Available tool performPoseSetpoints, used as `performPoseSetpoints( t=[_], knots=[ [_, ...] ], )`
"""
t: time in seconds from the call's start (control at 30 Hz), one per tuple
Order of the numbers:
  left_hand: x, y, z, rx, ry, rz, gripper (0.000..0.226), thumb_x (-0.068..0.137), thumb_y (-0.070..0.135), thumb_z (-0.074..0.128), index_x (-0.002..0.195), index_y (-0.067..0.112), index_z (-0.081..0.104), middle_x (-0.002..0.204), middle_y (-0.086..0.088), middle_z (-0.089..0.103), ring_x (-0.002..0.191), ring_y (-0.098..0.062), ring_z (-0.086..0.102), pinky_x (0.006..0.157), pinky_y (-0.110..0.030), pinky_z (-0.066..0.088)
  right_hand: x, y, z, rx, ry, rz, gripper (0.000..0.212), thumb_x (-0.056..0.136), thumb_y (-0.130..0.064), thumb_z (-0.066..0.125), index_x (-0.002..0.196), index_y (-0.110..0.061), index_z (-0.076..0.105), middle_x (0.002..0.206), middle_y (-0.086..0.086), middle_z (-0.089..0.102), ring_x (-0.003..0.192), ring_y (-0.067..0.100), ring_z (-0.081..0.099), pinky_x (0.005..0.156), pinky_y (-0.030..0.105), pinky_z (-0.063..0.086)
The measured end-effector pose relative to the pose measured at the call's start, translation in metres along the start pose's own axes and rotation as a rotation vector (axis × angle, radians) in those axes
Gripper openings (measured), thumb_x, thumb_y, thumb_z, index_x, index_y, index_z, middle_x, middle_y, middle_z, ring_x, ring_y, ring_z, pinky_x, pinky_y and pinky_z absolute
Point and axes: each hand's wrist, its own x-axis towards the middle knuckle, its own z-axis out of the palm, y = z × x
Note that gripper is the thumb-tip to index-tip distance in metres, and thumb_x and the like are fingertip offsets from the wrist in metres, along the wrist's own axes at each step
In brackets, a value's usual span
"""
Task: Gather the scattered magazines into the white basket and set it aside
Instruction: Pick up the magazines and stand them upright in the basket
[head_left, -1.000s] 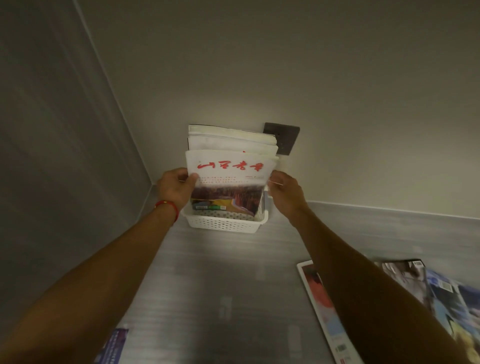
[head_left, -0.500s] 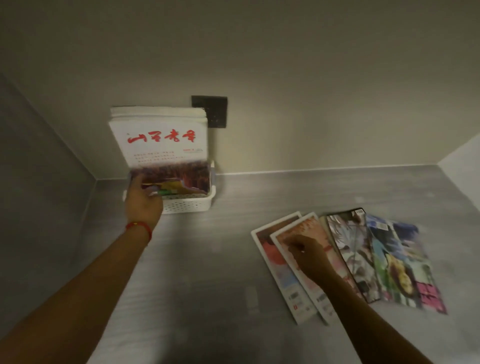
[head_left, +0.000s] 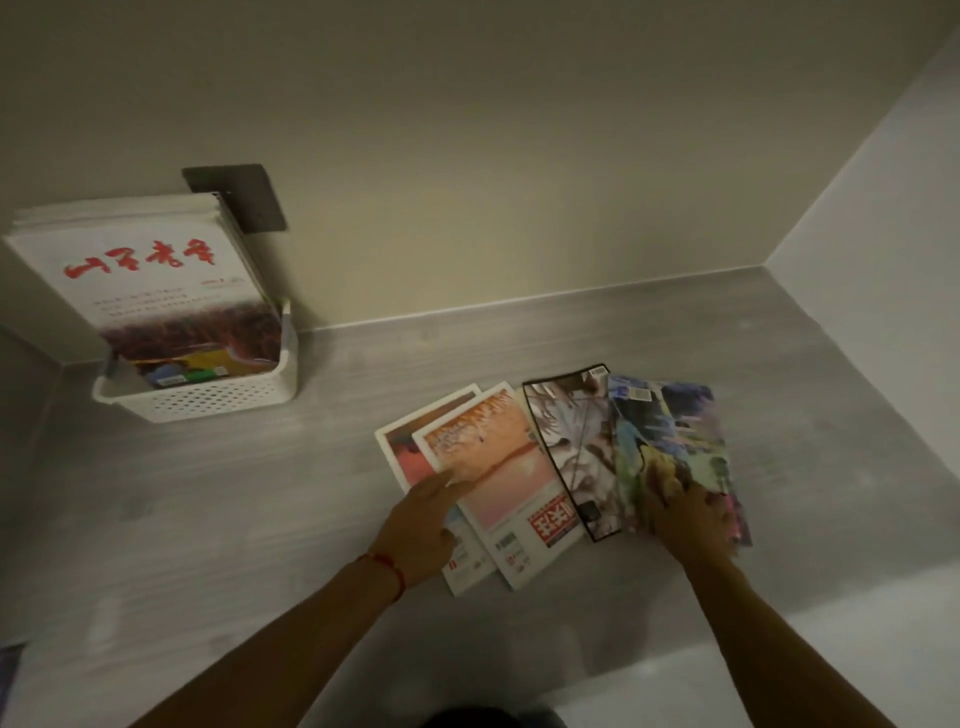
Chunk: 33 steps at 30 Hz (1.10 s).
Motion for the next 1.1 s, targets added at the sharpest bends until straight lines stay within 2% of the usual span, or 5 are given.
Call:
performPoseSetpoints(
  t=[0.47,0.63,0.9,1.0,1.1],
  knots=[
    [0.008,0.050,0.042,0.123,-0.225,-0.141,0.062,0.092,0.016,0.060,0.149,0.025,0.038,0.164,-0.002,0.019,0.152,-0.022,0.018,0.123,-0.035,0.025,0.029,0.047,-0.016,0.209,0.084,0.204,0.090,0.067,-0.048,0.085,0.131,-0.004,0.039,0.133,0.024,0.038,0.115,0.042,0.045,0.099,0.054,0.042],
    [0.003,0.072,0.028,0.072,-0.050,-0.116,0.052,0.091,0.015,0.057,0.140,0.026,0.047,0.154,-0.001,0.039,0.142,-0.022,0.036,0.114,-0.036,0.039,0.008,0.037,-0.038,0.465,0.120,-0.289,0.027,0.099,-0.018,0.054,0.124,-0.014,0.045,0.114,0.012,0.062,0.072,0.015,0.065,0.058,0.032,0.061],
    [0.002,0.120,-0.051,0.401,0.504,0.242,0.071,0.081,0.021,0.058,0.147,0.026,0.033,0.157,-0.013,0.032,0.146,-0.035,0.029,0.120,-0.053,0.025,-0.042,-0.052,-0.115,0.239,0.202,-0.970,0.032,0.096,-0.036,0.050,0.123,-0.026,0.065,0.081,-0.010,0.073,0.058,-0.010,0.061,0.051,0.000,0.046],
    [-0.002,0.121,-0.086,0.462,0.514,0.304,0.081,0.082,0.035,0.048,0.155,0.022,0.018,0.163,-0.016,0.016,0.152,-0.036,0.011,0.122,-0.059,0.012,-0.073,-0.104,-0.131,0.141,0.105,-1.145,0.039,0.092,-0.047,0.049,0.110,-0.023,0.073,0.079,-0.005,0.077,0.060,-0.001,0.068,0.057,0.008,0.055],
    [-0.009,0.098,-0.103,0.364,0.397,0.325,0.061,0.093,0.032,0.054,0.150,0.024,0.033,0.151,-0.009,0.045,0.146,-0.032,0.032,0.120,-0.055,0.025,-0.101,-0.155,-0.128,0.084,0.015,-1.195,0.024,0.091,-0.042,0.061,0.101,-0.024,0.074,0.084,-0.006,0.077,0.069,0.005,0.072,0.067,0.026,0.061]
  ],
)
